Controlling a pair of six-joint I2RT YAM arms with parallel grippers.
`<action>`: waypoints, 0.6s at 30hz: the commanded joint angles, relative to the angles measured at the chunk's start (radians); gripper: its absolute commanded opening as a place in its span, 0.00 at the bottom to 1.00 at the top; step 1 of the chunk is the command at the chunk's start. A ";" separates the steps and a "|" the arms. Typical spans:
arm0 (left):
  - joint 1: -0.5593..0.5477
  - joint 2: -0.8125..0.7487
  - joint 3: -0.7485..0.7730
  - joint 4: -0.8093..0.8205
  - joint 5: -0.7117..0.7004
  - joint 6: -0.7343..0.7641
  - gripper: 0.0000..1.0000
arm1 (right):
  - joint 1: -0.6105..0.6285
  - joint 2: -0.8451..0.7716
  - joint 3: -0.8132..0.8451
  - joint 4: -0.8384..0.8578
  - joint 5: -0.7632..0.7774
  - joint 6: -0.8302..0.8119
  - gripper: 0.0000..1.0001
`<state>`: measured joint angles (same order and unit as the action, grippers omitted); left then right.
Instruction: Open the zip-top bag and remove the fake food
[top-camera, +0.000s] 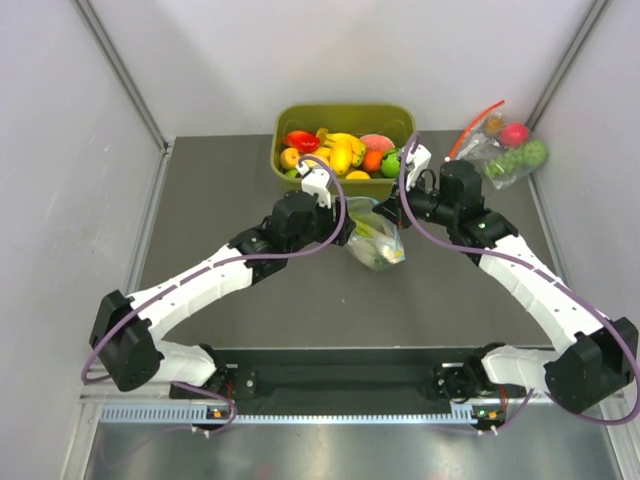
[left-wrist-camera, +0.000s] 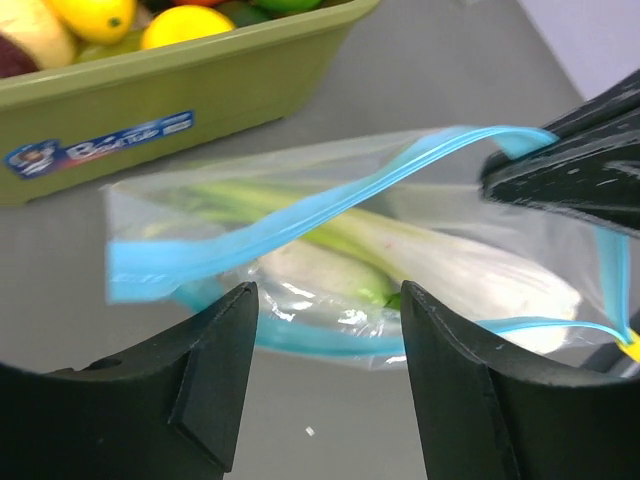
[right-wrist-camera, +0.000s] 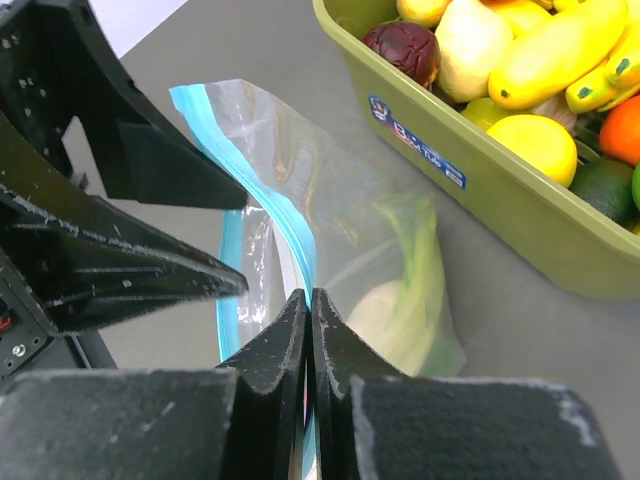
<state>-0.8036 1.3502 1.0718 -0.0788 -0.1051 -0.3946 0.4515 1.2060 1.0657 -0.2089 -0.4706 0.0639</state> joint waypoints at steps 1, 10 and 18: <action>0.000 -0.042 -0.010 -0.084 -0.102 0.023 0.64 | 0.010 -0.003 0.000 0.068 0.016 0.004 0.00; -0.017 -0.192 -0.114 -0.026 -0.159 -0.030 0.63 | 0.012 0.027 0.000 0.077 0.027 0.014 0.00; -0.017 -0.125 -0.147 0.141 -0.058 -0.107 0.65 | 0.019 0.037 0.002 0.071 0.015 0.011 0.00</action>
<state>-0.8165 1.2011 0.9394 -0.0788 -0.2039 -0.4484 0.4538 1.2404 1.0584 -0.1963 -0.4446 0.0715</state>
